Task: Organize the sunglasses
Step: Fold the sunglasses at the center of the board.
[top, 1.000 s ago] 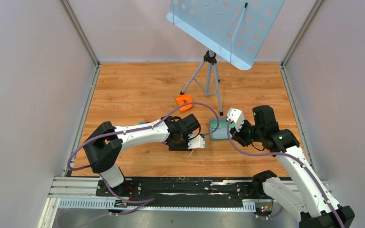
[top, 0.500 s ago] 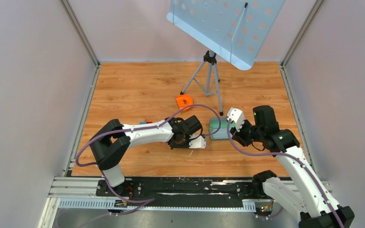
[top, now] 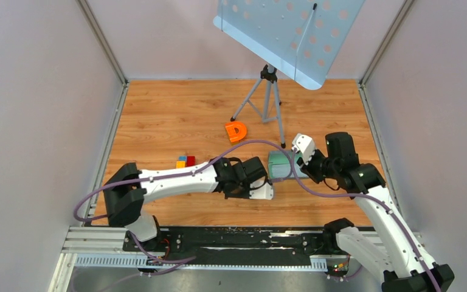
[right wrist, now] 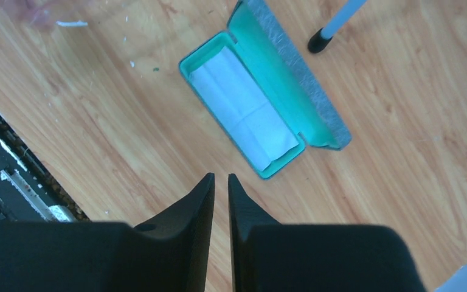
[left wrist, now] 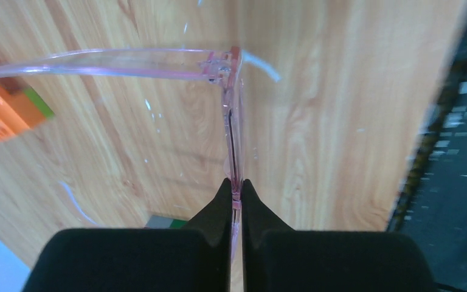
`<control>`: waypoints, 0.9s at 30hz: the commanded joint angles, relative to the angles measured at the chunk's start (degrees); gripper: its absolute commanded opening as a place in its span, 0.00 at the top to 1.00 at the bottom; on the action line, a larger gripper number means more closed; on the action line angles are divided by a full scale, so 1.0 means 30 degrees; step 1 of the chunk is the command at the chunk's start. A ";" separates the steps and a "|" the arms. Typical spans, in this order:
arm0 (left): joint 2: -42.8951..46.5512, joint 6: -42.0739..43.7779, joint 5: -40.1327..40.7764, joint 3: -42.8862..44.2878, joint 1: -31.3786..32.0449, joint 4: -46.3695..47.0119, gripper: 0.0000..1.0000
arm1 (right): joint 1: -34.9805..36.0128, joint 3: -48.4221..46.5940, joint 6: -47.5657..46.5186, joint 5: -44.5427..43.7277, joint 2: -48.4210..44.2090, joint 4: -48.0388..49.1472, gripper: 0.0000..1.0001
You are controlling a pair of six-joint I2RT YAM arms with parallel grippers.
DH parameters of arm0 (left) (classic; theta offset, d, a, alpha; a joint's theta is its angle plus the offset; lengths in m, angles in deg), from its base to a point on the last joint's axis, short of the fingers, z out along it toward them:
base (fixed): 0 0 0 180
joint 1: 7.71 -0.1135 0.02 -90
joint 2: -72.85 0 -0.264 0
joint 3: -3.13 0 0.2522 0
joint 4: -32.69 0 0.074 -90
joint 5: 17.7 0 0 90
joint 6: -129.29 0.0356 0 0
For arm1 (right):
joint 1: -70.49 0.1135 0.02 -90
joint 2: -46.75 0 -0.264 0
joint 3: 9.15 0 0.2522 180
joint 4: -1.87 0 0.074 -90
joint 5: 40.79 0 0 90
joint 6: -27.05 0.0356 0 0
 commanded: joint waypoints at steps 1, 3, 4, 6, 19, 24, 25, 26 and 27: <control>0.2188 -0.1652 0.0424 0.1268 0.2492 -0.1273 1.00 | -0.0366 -0.2312 0.0406 0.0395 0.1365 -0.0261 0.86; 0.2636 -0.2366 0.0398 0.1660 0.3164 -0.1729 1.00 | -0.0366 -0.3401 0.0576 0.2234 0.2539 -0.0878 0.91; 0.3017 -0.2649 0.0398 0.1716 0.3457 -0.1811 1.00 | -0.0366 -0.3916 0.0698 0.3173 0.3118 -0.1264 0.93; 0.3765 -0.2998 0.0586 0.1578 0.4046 -0.1630 1.00 | -0.0366 -0.4569 0.0775 0.4805 0.4191 -0.2024 0.96; 0.4194 -0.2644 0.0896 0.1904 0.5278 -0.0445 1.00 | 0.0940 -0.6205 -0.1253 1.2800 0.6685 -0.5070 0.99; 0.3486 -0.2469 0.1044 0.2635 0.5620 -0.0279 1.00 | 0.2411 -0.6742 -0.1354 1.2814 0.8591 -0.5050 0.99; 0.3369 -0.2501 0.1097 0.2805 0.5683 -0.0221 1.00 | 0.2691 -0.6758 -0.1385 1.2787 0.8943 -0.5044 0.99; 0.3343 -0.2487 0.1144 0.2918 0.5743 -0.0191 1.00 | 0.2978 -0.6745 -0.1393 1.2779 0.9250 -0.5069 0.99; 0.3314 -0.2485 0.1179 0.3016 0.5798 -0.0146 1.00 | 0.3165 -0.6729 -0.1423 1.2797 0.9487 -0.5073 1.00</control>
